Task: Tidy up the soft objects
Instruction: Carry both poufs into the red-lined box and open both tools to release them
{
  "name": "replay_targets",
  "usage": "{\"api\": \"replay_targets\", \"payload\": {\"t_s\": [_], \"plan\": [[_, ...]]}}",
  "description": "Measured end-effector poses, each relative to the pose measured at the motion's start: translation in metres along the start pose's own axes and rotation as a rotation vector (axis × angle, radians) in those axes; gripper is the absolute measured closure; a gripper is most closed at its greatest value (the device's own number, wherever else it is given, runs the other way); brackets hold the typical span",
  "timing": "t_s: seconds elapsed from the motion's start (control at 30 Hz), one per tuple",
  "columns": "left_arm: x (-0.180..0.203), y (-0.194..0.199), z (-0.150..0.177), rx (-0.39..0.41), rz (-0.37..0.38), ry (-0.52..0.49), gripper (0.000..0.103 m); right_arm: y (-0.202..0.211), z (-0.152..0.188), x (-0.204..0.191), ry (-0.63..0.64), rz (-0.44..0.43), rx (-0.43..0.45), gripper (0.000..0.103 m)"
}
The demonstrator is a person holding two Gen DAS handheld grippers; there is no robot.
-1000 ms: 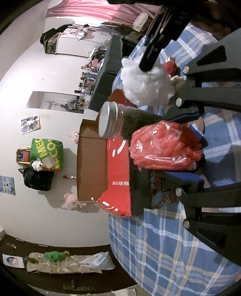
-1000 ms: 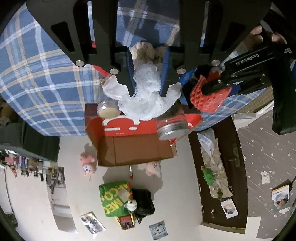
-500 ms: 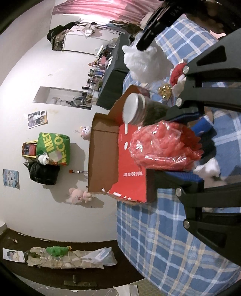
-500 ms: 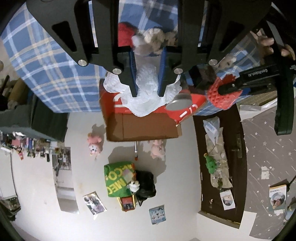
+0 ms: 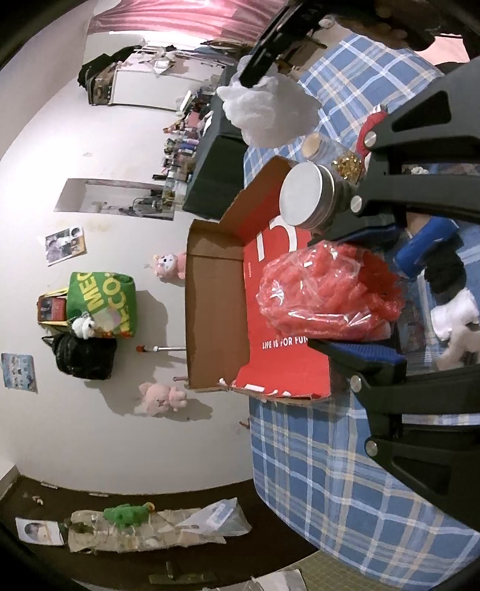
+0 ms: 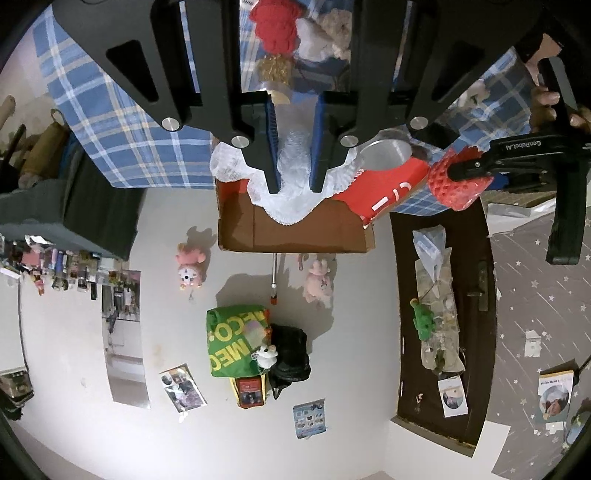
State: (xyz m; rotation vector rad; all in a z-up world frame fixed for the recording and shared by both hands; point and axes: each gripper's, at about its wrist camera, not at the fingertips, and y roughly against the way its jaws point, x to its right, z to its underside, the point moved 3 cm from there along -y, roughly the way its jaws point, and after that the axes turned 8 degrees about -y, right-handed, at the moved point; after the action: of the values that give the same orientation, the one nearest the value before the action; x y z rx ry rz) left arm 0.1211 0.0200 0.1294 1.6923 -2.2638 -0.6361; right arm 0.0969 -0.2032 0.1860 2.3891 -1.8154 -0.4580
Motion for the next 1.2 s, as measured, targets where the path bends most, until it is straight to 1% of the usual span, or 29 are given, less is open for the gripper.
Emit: {"api": "replay_targets", "payload": {"t_s": [0.23,0.37,0.67,0.77,0.9,0.97,1.07,1.2], "plan": [[-0.011,-0.022,-0.018,-0.061,0.041,-0.016,0.057,-0.021,-0.018,0.002,0.035,-0.023,-0.019,0.091],[-0.018,-0.038,-0.030,-0.090,0.042,-0.040,0.057,-0.041,-0.030,0.001,0.077,-0.028,-0.038,0.091],[-0.022,-0.090,-0.071,-0.169,0.061,-0.124,0.057,-0.114,-0.059,-0.007,0.187,-0.051,-0.145,0.092],[-0.023,-0.117,-0.086,-0.198,0.082,-0.133,0.057,-0.147,-0.065,-0.009,0.211,-0.053,-0.190,0.092],[-0.028,-0.162,-0.098,-0.267,0.129,-0.093,0.057,-0.198,-0.064,-0.012,0.230,-0.054,-0.276,0.092],[-0.030,-0.188,-0.101,-0.302,0.142,-0.085,0.057,-0.223,-0.061,-0.011,0.245,-0.045,-0.314,0.092],[-0.034,-0.218,-0.102,-0.335,0.134,-0.080,0.057,-0.263,-0.056,-0.008,0.246,-0.038,-0.387,0.092],[-0.035,-0.247,-0.102,-0.378,0.160,-0.077,0.056,-0.301,-0.047,0.001,0.213,-0.029,-0.486,0.092]]}}
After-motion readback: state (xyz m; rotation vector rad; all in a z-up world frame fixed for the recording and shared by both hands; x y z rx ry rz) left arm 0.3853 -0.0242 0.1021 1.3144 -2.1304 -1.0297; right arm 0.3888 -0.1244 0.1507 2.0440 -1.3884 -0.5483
